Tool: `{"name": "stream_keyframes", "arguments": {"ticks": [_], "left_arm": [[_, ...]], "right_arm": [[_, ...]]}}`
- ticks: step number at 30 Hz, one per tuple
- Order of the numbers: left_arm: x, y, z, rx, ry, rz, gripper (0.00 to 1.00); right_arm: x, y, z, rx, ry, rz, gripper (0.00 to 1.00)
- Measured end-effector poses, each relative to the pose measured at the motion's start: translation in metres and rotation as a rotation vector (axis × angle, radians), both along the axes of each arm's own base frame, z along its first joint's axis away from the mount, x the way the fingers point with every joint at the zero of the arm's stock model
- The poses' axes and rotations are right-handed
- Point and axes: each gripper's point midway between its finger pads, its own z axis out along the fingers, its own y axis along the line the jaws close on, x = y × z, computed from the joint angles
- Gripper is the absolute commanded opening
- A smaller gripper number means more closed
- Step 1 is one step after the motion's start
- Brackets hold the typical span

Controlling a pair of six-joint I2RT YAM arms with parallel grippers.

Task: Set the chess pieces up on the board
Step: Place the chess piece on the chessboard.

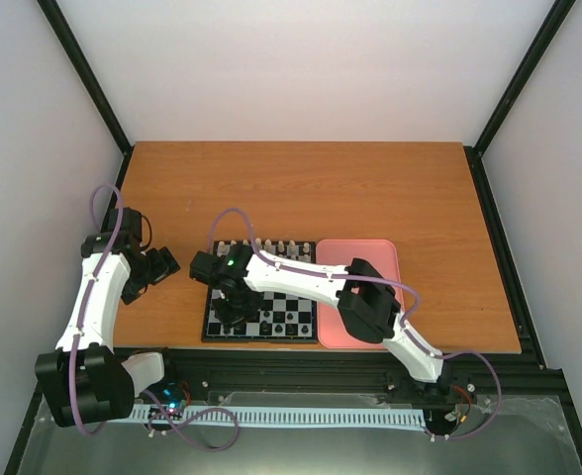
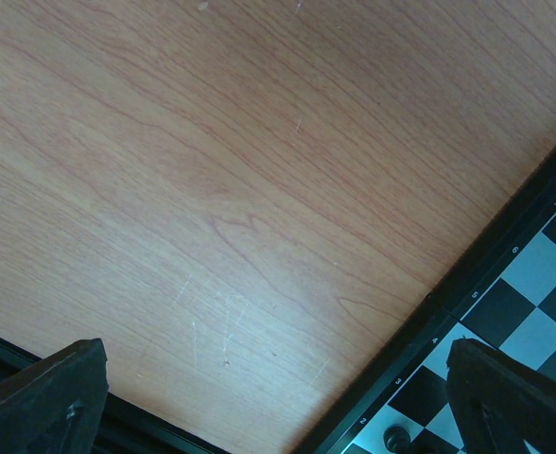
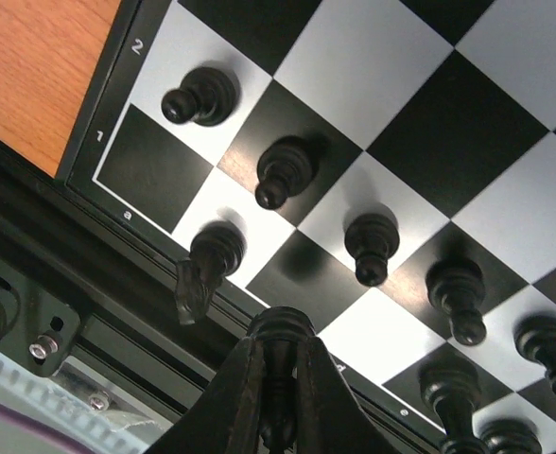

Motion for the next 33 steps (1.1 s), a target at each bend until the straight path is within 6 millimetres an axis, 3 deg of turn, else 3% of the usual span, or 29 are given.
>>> {"name": "stream_keyframes", "arguments": {"ticks": [24,33], "left_arm": [[0.0,0.0,0.0,-0.001,-0.001,-0.001,1.0],[0.0,0.0,0.0,-0.001,-0.002,-0.001,1.0]], "right_arm": [[-0.003,-0.001,-0.022,-0.048,0.036,0.015,0.07],[-0.002,0.0,-0.021,-0.046,0.035,0.023,0.2]]}}
